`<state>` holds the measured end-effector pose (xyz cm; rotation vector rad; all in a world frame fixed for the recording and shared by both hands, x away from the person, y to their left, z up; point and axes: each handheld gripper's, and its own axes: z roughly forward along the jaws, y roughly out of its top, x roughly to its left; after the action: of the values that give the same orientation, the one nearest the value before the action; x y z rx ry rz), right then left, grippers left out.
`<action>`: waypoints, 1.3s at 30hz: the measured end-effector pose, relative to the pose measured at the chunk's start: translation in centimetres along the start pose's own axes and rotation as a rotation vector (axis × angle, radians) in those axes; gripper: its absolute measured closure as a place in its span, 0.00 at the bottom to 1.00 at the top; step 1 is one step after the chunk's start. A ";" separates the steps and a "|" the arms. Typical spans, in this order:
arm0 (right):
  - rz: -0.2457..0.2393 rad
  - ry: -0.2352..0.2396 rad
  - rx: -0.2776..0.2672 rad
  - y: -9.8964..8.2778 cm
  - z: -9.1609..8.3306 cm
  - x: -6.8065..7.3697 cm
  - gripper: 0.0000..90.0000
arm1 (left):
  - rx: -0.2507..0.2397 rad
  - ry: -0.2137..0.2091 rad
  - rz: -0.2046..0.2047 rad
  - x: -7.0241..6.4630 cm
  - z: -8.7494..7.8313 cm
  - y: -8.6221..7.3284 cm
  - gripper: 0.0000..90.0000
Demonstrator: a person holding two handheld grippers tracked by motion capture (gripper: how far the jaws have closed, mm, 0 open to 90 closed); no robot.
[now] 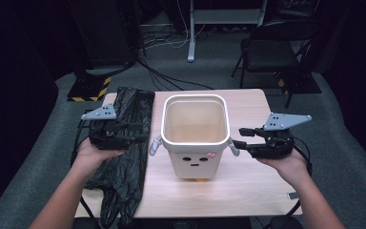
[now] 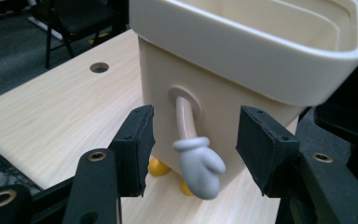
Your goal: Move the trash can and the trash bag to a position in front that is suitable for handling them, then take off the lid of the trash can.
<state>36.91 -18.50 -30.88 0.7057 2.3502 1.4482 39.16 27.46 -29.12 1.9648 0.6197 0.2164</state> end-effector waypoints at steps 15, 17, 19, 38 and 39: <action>-0.015 0.048 0.004 2.1 -1.0 0.5 0.63 | 0.001 -0.009 0.004 0.0 0.6 3.1 0.58; -0.028 0.049 -0.007 2.5 -1.3 0.5 0.63 | -0.004 -0.031 0.004 0.3 0.7 4.0 0.60; -0.033 0.057 -0.014 3.0 -1.6 0.6 0.63 | -0.004 -0.031 0.015 0.5 0.8 4.5 0.61; -0.144 0.212 -0.019 7.0 -1.3 2.9 0.69 | -0.021 -0.010 0.090 1.1 3.1 8.4 0.59; -0.150 0.221 -0.020 7.1 -1.1 3.0 0.69 | -0.021 -0.010 0.090 1.1 3.1 8.4 0.59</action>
<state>35.69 -15.05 -23.98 0.3711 2.4856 1.5494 44.13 22.64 -23.32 1.9743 0.5210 0.2668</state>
